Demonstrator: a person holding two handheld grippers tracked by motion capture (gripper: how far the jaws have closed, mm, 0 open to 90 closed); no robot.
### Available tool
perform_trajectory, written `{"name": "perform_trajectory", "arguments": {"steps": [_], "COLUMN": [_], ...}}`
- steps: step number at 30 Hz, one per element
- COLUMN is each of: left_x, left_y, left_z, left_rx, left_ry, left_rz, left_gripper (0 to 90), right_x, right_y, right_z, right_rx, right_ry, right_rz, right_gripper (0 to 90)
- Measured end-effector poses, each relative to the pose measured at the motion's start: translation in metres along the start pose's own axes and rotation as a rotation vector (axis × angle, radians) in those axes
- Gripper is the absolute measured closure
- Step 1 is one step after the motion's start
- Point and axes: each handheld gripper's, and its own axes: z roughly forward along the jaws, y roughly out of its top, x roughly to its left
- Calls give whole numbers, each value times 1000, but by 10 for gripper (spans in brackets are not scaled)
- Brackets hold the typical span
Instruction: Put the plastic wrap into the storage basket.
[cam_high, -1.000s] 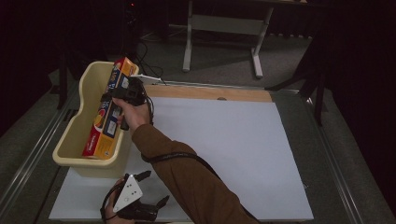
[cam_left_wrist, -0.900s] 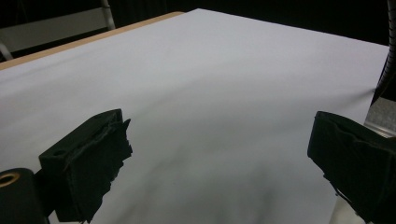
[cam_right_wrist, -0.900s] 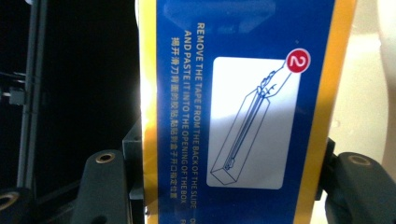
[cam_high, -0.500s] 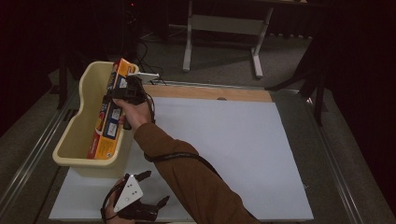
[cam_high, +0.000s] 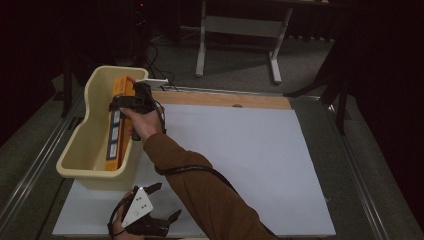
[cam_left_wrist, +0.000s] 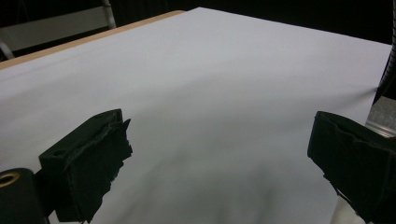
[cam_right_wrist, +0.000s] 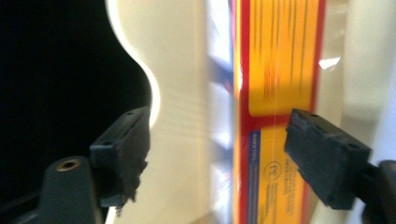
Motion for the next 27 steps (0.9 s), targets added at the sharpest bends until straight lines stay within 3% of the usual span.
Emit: {"name": "perform_trajectory", "arguments": {"steps": [4,12,14,16,21,23,27], "left_x": [0,0,-1,-1,-1,-1,-1], "left_y": [0,0,0,0,0,0,0], "left_z": [1,2,2,2,2,2,2], "left_rx": [5,6,7,9,10,13,14], "left_ry": [2,0,-1,-1,0,-1,0], "left_rz": [2,0,1,3,8,9,12], "left_gripper": [47,47,47,47,47,47,47], "right_x": [12,10,10,10,6,3,-6], "right_y": [1,-1,-1,-4,-11,-15,-23], "right_z": [-7,-14,-17,-21,-30,-34,-42], "right_rx": [18,74,80,76,79,81,84], "right_ry": [-10,-2,7,-14,-56,-47,-88], "right_rz": [-57,-126,-170,-240,-347,-390,-508], "right_gripper": [255,317,320,320,319,300,296]}}
